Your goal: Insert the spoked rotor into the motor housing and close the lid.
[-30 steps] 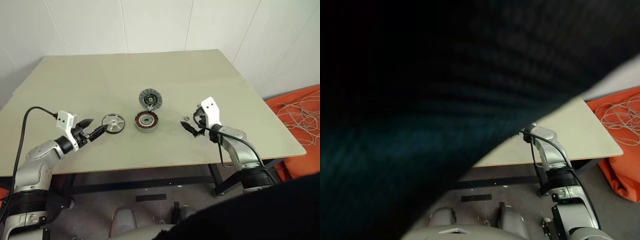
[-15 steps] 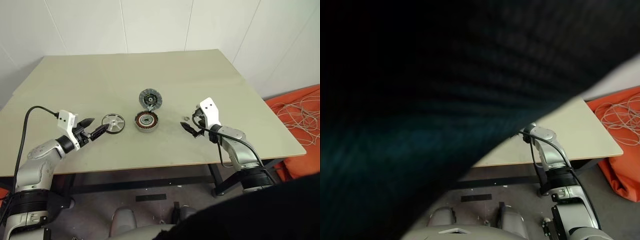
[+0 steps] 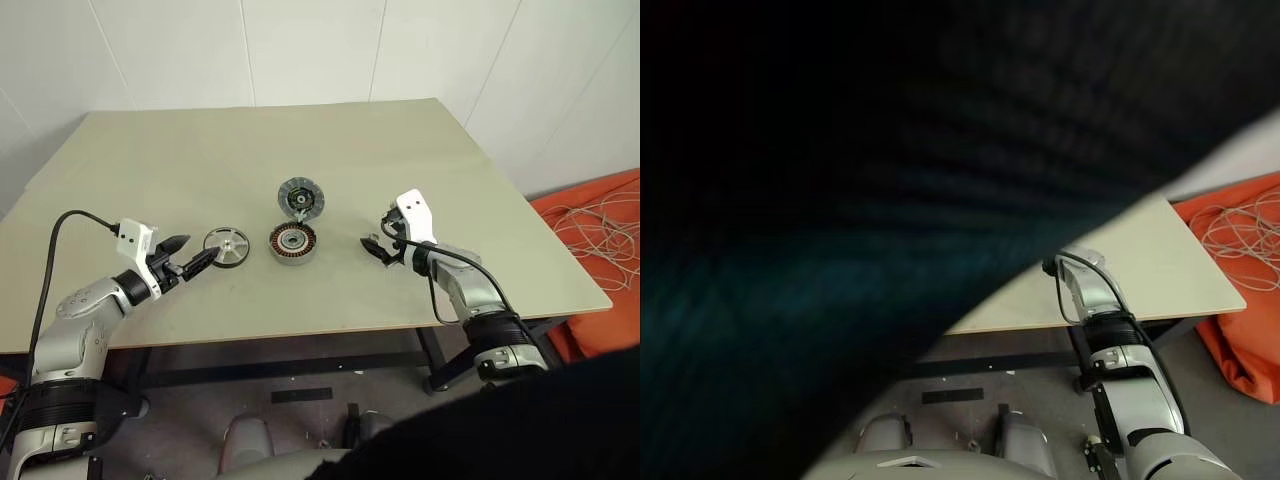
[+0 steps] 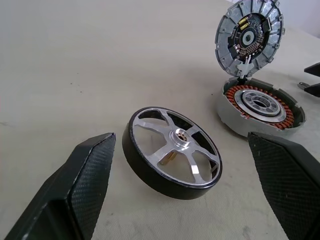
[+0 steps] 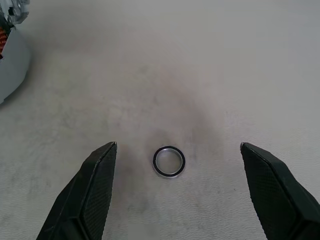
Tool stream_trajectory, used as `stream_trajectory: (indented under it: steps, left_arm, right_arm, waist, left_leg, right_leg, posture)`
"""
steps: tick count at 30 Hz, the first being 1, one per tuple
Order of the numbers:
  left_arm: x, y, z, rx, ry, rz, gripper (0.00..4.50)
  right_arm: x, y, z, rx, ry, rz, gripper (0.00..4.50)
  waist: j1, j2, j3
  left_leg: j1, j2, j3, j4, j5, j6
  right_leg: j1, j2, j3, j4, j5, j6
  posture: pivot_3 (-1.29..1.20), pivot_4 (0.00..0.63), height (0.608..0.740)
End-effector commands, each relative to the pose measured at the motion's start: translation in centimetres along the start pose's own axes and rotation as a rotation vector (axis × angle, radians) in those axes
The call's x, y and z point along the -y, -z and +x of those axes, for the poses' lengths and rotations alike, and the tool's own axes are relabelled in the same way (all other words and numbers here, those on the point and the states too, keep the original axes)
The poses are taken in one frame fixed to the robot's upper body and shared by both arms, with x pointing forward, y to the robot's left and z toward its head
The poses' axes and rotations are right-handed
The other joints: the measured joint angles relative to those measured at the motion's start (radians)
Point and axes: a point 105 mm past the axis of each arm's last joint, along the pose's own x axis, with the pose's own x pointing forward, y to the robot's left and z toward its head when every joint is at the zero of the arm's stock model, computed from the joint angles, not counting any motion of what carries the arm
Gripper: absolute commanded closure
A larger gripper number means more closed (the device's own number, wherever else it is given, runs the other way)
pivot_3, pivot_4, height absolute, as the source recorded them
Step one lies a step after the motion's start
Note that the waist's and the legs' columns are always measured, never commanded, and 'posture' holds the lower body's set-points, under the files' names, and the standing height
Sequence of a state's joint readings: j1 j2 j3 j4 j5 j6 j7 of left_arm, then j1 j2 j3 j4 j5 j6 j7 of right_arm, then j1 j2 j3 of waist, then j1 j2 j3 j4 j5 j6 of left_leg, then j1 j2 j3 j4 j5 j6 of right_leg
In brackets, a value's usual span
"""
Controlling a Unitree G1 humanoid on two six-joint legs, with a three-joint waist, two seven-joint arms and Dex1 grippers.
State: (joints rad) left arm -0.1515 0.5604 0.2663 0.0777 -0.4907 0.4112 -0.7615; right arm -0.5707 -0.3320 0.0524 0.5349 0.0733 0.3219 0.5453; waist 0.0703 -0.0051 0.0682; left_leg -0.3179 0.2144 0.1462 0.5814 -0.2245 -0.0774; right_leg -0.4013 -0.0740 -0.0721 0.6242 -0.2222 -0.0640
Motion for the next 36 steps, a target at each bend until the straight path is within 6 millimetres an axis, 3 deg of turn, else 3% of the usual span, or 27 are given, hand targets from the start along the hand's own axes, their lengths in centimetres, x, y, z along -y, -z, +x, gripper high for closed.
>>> stream_trajectory:
  steps: [1, 7, 8, 11, 20, 29, 34, 36]
  left_arm:
    - [0.2, -1.5, -0.1, 0.047, 0.0, 0.051, 0.0]
    - [0.2, -1.3, -0.4, 0.047, -0.012, 0.055, 0.0]
    - [0.2, -1.3, -0.4, 0.047, -0.014, 0.056, 0.0]
    - [0.1, -1.3, -0.5, 0.048, -0.019, 0.06, 0.0]
    - [0.0, -1.5, -0.3, 0.049, -0.018, 0.07, 0.0]
    - [0.0, -1.4, -0.2, 0.048, -0.015, 0.073, 0.0]
    - [-0.1, -1.3, -0.2, 0.047, -0.016, 0.073, 0.0]
    - [-0.1, -1.3, -0.2, 0.047, -0.015, 0.073, 0.0]
  right_arm:
    - [0.2, -1.2, 0.3, 0.032, -0.008, -0.031, 0.05]
    - [-0.1, -0.1, 0.6, 0.012, -0.007, -0.037, 0.05]
    - [0.0, 0.0, 0.6, 0.011, -0.004, -0.033, 0.22]
    - [-0.1, 0.4, 0.6, 0.007, -0.003, -0.027, 0.94]
    - [-0.1, 0.4, 0.4, 0.009, 0.004, -0.025, 3.87]
    - [0.0, -0.3, 0.1, 0.031, 0.005, -0.017, 3.87]
    - [-1.8, -3.4, 0.0, 0.118, -0.055, 0.028, 3.87]
    - [-3.7, -5.0, -0.2, 0.158, -0.118, 0.038, 3.87]
  waist:
    - [0.0, 0.0, 0.0]
    - [0.0, 0.0, 0.0]
    - [0.0, 0.0, -0.001]
    - [0.0, -0.001, -0.001]
    - [0.005, -0.001, -0.001]
    - [0.004, -0.001, -0.001]
    - [0.003, -0.001, -0.001]
    - [-0.001, -0.001, -0.001]
  left_leg:
    - [0.0, 0.0, 0.0, 0.0, 0.0, 0.0]
    - [0.0, 0.0, 0.0, 0.0, 0.0, 0.0]
    - [0.0, 0.0, 0.0, 0.0, 0.0, 0.0]
    - [0.001, 0.0, 0.0, 0.001, 0.0, 0.0]
    - [0.002, 0.001, 0.0, 0.003, 0.001, 0.003]
    - [0.002, 0.001, 0.0, 0.002, 0.002, 0.004]
    - [0.001, 0.001, 0.0, 0.002, 0.002, 0.004]
    - [0.0, 0.002, 0.0, 0.001, 0.002, 0.004]
  right_leg:
    - [0.0, 0.0, 0.0, 0.0, 0.0, 0.0]
    - [0.0, 0.0, 0.0, 0.0, 0.0, 0.0]
    - [0.0, 0.0, 0.0, 0.0, 0.0, 0.0]
    - [0.0, 0.0, 0.0, 0.001, 0.0, -0.001]
    - [0.005, 0.0, 0.0, 0.001, 0.002, -0.001]
    - [0.005, 0.0, 0.0, 0.001, 0.002, -0.001]
    - [0.004, 0.0, 0.0, 0.0, 0.002, -0.001]
    - [0.003, 0.0, 0.0, 0.0, 0.002, -0.001]
  posture:
    - [0.0, 0.0, 0.74]
    - [0.0, 0.0, 0.74]
    - [0.0, 0.0, 0.74]
    - [0.0, 0.0, 0.74]
    - [0.0, 0.0, 0.74]
    - [0.0, 0.0, 0.74]
    - [0.0, 0.0, 0.74]
    - [0.0, 0.0, 0.74]
